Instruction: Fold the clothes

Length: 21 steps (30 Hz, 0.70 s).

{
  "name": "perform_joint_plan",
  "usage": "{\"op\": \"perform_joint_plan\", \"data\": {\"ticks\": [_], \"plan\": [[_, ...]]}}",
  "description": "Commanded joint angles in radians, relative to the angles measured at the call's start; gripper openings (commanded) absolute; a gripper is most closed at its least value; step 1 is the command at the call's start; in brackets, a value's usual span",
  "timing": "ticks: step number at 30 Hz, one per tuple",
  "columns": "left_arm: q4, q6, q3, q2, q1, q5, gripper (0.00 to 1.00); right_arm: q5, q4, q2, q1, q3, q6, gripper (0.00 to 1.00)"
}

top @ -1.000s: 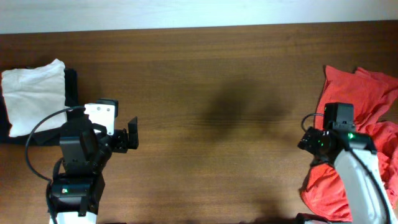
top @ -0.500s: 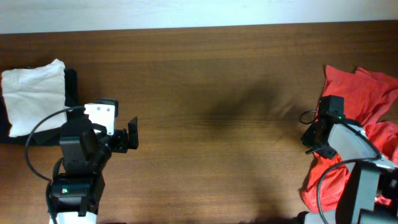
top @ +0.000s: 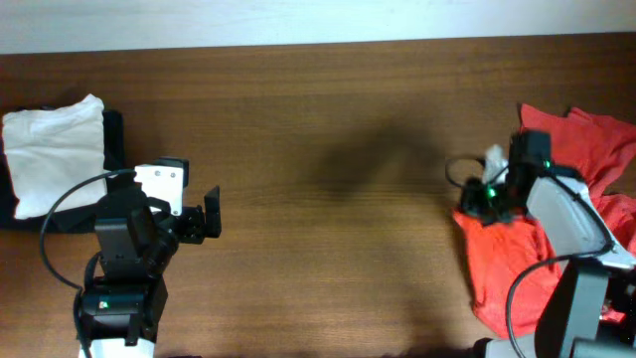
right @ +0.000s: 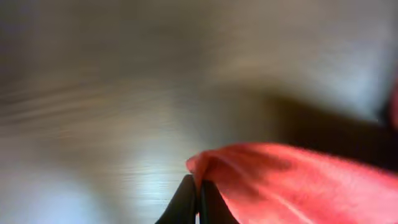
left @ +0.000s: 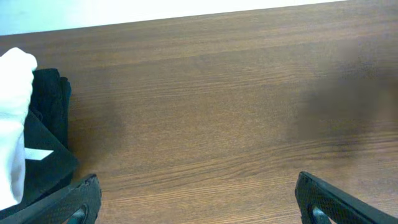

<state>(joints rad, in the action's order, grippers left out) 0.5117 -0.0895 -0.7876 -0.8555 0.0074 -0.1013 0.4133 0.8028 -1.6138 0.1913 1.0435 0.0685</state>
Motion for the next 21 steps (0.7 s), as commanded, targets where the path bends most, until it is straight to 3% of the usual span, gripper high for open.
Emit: {"op": "perform_joint_plan", "data": {"ticks": [1,6,7,8,9,14,17,19,21], "plan": [[-0.023,-0.002,-0.019,0.001,-0.003,-0.015,0.99,0.332,-0.063,0.033,-0.154,0.124,-0.11,0.04],[-0.072,-0.002,-0.019,-0.047,-0.003,-0.016,0.99,0.219,-0.391,0.033,-0.391,0.153,0.074,0.04],[-0.075,-0.002,-0.019,-0.061,-0.003,-0.023,0.99,0.176,-0.425,0.033,-0.424,0.153,0.084,0.11],[-0.077,-0.002,-0.019,-0.077,-0.003,-0.042,0.99,0.115,-0.442,0.033,-0.458,0.153,0.095,0.64],[-0.079,-0.002,-0.019,-0.089,-0.003,-0.063,0.99,0.045,-0.443,0.033,-0.483,0.153,0.106,0.99],[-0.119,-0.002,-0.019,-0.164,-0.003,-0.214,0.99,-0.293,-0.283,0.052,-0.484,0.154,0.15,0.99],[-0.163,-0.002,-0.019,-0.198,-0.003,-0.324,0.99,-0.35,-0.182,0.099,-0.422,0.154,0.162,0.99],[-0.188,-0.001,-0.019,-0.23,-0.007,-0.404,0.89,-0.351,-0.111,0.143,-0.363,0.154,0.162,0.99],[-0.205,0.043,-0.019,-0.283,-0.031,-0.443,0.89,-0.35,-0.045,0.182,-0.306,0.154,0.162,0.99]]}}
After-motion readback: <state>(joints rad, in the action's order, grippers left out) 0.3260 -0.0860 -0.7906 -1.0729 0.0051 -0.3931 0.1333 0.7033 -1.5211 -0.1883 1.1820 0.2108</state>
